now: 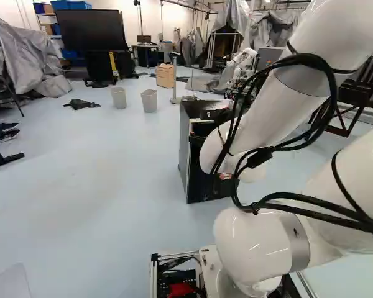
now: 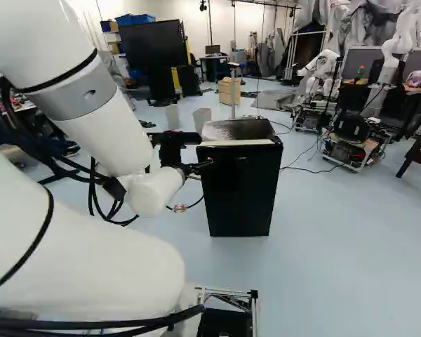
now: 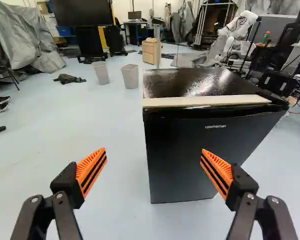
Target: Grab a drink from the fridge
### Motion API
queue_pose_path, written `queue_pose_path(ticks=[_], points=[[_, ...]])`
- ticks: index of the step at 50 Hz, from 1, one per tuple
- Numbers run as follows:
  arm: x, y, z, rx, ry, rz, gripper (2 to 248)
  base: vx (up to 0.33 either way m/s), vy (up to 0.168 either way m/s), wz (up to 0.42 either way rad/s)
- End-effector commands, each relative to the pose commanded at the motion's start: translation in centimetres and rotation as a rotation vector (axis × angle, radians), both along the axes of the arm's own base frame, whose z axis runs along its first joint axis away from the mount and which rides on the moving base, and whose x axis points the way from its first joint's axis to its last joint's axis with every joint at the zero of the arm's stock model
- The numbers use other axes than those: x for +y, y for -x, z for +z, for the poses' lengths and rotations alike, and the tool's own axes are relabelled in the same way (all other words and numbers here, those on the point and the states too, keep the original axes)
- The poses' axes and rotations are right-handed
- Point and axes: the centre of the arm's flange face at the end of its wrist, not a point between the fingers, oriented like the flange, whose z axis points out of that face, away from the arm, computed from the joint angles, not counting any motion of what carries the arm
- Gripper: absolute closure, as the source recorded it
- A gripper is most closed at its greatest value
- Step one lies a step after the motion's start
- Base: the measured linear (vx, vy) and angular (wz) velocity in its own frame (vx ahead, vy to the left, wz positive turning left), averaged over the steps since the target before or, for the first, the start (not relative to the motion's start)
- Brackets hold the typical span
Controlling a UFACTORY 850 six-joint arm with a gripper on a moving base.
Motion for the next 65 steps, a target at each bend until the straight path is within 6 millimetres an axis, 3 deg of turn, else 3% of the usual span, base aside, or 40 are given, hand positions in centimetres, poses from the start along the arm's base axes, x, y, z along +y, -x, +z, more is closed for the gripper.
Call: queue_pose_path(ticks=[43, 65], points=[[2.6, -1.3, 0.8, -0.065, -0.089, -0.09, 3, 0.0, 0.0, 0.0], [4.1, -1.7, -0.4, -0.071, -0.114, -0.158, 3, 0.0, 0.0, 0.0]])
